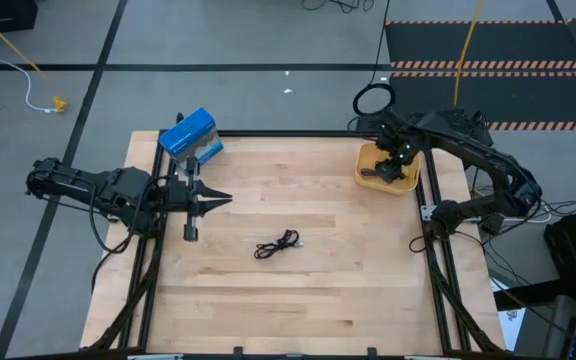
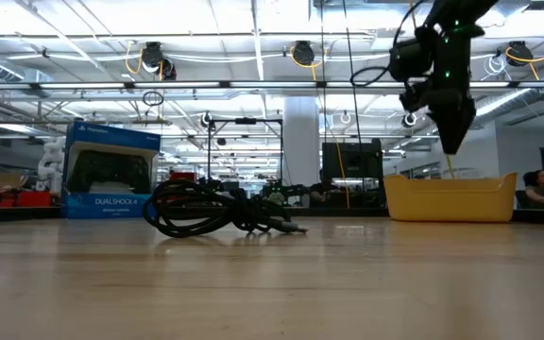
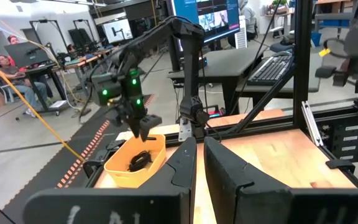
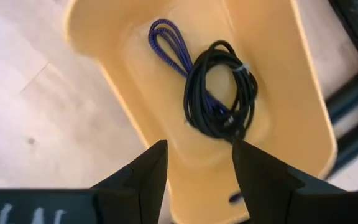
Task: Pick and place USB-C Cables
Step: Put the charger cable into the yellow bin
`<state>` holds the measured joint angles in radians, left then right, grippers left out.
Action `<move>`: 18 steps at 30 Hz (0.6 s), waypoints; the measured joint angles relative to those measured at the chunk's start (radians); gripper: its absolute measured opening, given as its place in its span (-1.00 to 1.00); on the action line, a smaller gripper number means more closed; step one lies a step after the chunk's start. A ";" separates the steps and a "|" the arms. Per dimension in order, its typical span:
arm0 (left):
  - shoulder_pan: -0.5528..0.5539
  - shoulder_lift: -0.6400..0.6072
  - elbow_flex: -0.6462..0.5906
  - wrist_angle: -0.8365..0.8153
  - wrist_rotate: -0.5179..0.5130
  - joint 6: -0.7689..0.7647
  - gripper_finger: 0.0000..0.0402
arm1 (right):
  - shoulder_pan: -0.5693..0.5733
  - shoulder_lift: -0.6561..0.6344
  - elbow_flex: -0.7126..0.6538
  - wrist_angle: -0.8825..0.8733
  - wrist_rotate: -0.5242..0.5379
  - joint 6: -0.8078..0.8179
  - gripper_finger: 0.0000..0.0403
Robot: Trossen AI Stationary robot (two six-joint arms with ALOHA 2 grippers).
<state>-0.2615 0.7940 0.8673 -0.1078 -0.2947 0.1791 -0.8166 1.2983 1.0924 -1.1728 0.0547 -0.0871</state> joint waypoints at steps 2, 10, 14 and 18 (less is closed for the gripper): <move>0.000 0.000 0.000 0.000 0.000 0.000 -0.82 | 0.010 -0.004 0.043 -0.057 0.000 0.011 -0.14; 0.000 0.000 0.000 0.000 0.000 0.000 -0.82 | 0.049 -0.005 0.239 -0.266 0.000 0.056 -0.14; 0.000 0.000 0.000 0.000 0.000 0.000 -0.82 | 0.063 -0.005 0.328 -0.364 0.006 0.075 -0.14; 0.000 0.000 0.000 0.000 0.000 0.000 -0.82 | 0.083 -0.010 0.389 -0.397 0.049 0.098 -0.14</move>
<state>-0.2615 0.7939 0.8673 -0.1074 -0.2947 0.1791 -0.7340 1.2878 1.4815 -1.5698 0.1034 0.0106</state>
